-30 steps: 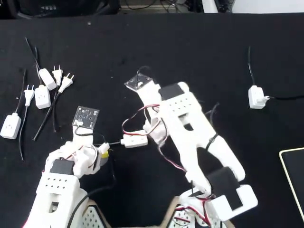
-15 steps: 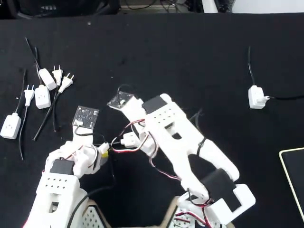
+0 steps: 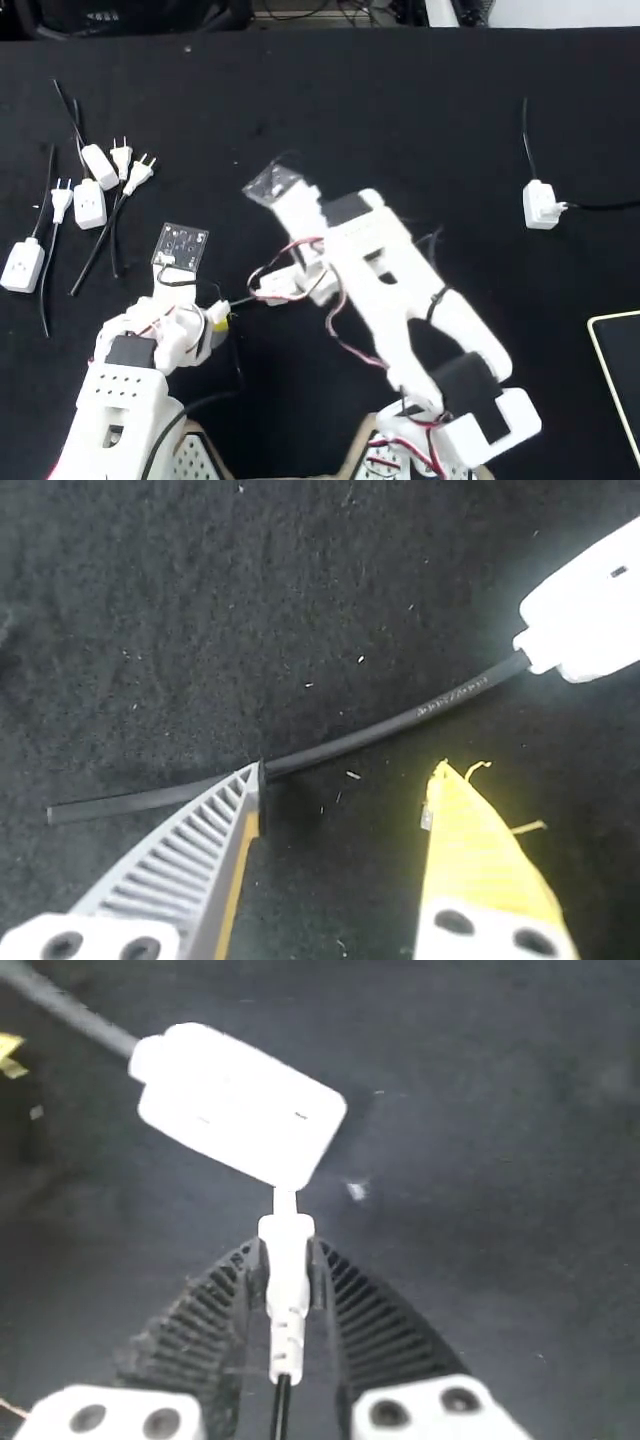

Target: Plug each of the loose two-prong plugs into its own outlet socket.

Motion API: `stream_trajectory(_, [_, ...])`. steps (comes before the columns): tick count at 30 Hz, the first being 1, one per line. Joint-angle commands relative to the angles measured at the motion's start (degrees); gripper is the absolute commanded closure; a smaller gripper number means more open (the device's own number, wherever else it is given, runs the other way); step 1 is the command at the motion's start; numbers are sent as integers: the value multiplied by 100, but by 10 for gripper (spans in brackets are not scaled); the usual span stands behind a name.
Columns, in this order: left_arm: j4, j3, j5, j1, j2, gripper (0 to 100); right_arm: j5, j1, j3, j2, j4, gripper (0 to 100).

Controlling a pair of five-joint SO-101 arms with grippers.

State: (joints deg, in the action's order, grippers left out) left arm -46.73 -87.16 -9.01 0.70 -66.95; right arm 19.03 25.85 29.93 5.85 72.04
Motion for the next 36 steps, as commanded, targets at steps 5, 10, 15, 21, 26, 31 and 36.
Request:
stream_trajectory(5, [62,110,-18,31,-88,733,-62,-677,-1121,-673,237,988])
stream_trajectory(10, [62,119,-18,31,-88,733,-404,-492,-2299,-787,1495,988])
stream_trajectory(15, [53,136,-18,31,-88,733,-1055,26,-2932,-1332,2119,988])
stream_trajectory(21, [53,127,-18,31,-88,733,-1697,70,-3609,-2132,2435,988])
stream_trajectory(26, [53,127,-18,31,-88,733,-2092,97,-4330,-2633,2857,988])
stream_trajectory(31, [53,127,-18,31,-88,733,-2215,114,-4497,-2923,2910,987])
stream_trajectory(36, [70,127,-18,31,-88,733,-2215,316,-4541,-2923,2910,987])
